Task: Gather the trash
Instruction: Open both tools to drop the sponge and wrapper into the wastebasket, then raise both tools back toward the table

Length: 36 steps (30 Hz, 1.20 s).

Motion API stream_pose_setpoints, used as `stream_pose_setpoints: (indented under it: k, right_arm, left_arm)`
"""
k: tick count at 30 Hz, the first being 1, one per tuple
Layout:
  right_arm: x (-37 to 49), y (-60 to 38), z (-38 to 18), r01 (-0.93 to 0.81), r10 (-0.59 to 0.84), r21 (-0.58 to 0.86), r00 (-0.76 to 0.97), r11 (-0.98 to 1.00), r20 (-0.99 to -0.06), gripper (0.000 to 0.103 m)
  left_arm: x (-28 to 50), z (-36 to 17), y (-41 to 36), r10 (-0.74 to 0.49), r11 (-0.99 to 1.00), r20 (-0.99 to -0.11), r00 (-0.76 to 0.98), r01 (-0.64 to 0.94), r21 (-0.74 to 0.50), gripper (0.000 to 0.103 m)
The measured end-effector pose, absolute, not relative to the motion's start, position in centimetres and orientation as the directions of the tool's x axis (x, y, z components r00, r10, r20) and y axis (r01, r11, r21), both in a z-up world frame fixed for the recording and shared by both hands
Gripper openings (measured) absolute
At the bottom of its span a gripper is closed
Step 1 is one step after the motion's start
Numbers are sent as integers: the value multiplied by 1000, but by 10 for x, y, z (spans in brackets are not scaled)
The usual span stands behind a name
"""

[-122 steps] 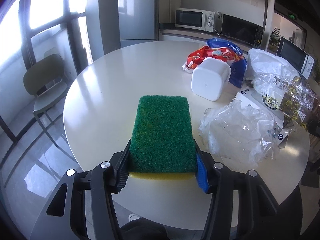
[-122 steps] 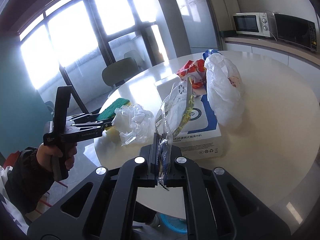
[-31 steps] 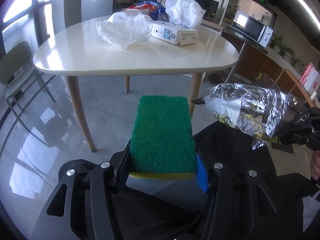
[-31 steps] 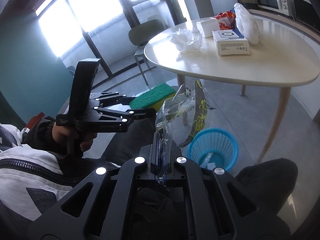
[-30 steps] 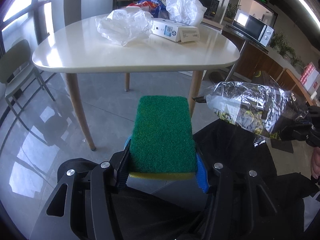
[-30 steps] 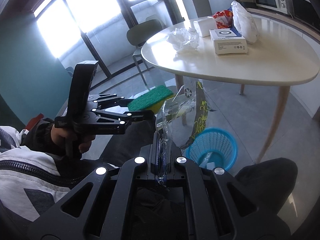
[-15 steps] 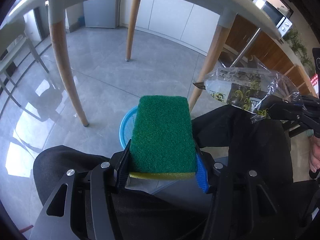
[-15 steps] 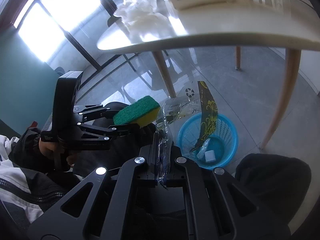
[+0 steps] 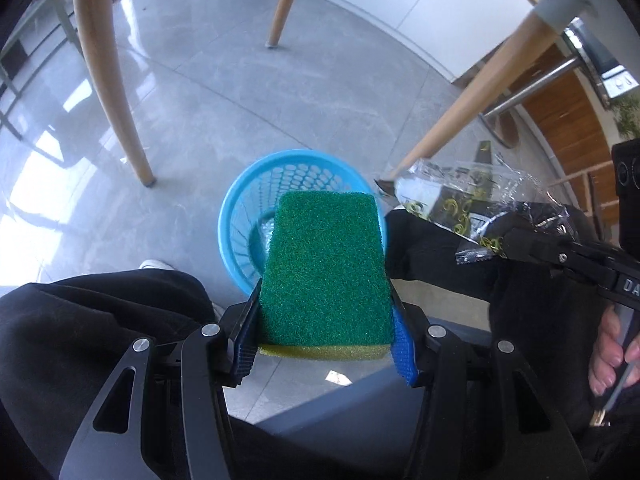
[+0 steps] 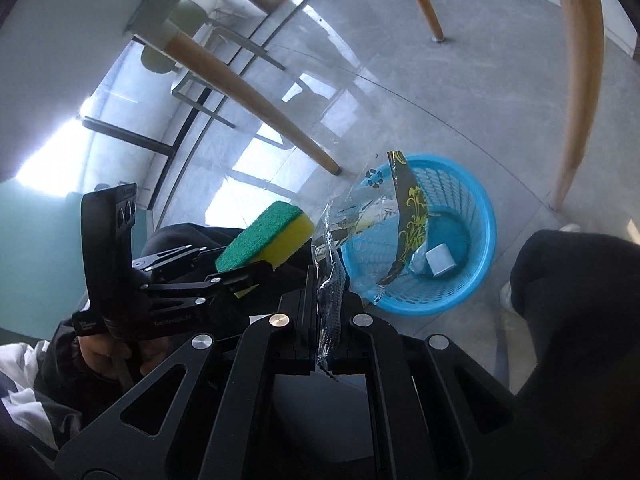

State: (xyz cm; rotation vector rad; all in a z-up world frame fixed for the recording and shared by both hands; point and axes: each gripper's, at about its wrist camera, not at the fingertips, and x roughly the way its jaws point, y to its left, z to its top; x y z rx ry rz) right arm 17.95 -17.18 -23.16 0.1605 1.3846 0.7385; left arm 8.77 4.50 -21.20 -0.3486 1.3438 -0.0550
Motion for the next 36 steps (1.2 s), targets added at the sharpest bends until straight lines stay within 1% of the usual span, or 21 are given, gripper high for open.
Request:
stream_pose_setpoints:
  k: [3,9,13,15,16,17,18,19,20,21,22,24,26,32,36]
  right_arm:
    - [188,-170,-247,-338,543,513,-4,789,-839,3]
    - [195,-166,-259,-303,545,528,-31,793,-838,3]
    - [200,-163,-267,-302,519,502,-29,811,-855,6]
    - [200,-163,-267,-310,511,494,-31,812,-859,13]
    - [199,-162,-267,-312,504,488,-31,815,-863,21]
    - [199,-162,-266,-315,494,476,-28,821,-869,39]
    - [198,-162,-265,-318,484,464,-21,827,-875,46]
    - [197,-161,-265,-320,477,455,-11,831,-879,56]
    - [198,-162,-265,-321,468,444,-2,836,-884,66]
    - [198,-162,-264,-321,457,431,7,843,-889,72]
    - [197,-164,-263,-319,452,423,18,848,-892,83]
    - [198,-166,-263,-320,452,421,26,849,-892,85]
    - [197,-168,-262,-318,435,401,38,859,-900,94]
    - [192,-174,-258,-298,422,392,44,871,-905,94]
    - [182,-176,-251,-317,418,379,62,869,-906,94]
  left_arm:
    - [97,-220,40,-244,950,-947,212,-145,-277,54]
    - [108,-233,42,-246,950,-951,189,-149,-276,54]
    - [114,-242,42,-250,949,-953,172,-153,-276,55]
    - [115,-243,41,-249,950,-954,166,-150,-274,58]
    - [115,-244,41,-241,953,-957,163,-148,-265,64]
    - [114,-243,41,-237,954,-957,165,-148,-262,77]
    - [115,-243,40,-233,955,-959,164,-148,-257,85]
    - [115,-243,41,-221,957,-961,164,-151,-246,93]
    - [115,-244,41,-211,960,-964,164,-153,-236,93]
    - [116,-246,41,-212,960,-965,155,-153,-236,93]
    - [116,-248,42,-216,958,-966,142,-160,-238,94]
    - [116,-250,45,-220,954,-966,134,-176,-242,95]
    - [115,-248,46,-222,954,-966,135,-177,-243,97]
    - [106,-239,46,-196,958,-968,158,-178,-223,97]
    - [96,-230,48,-180,957,-967,179,-193,-214,97]
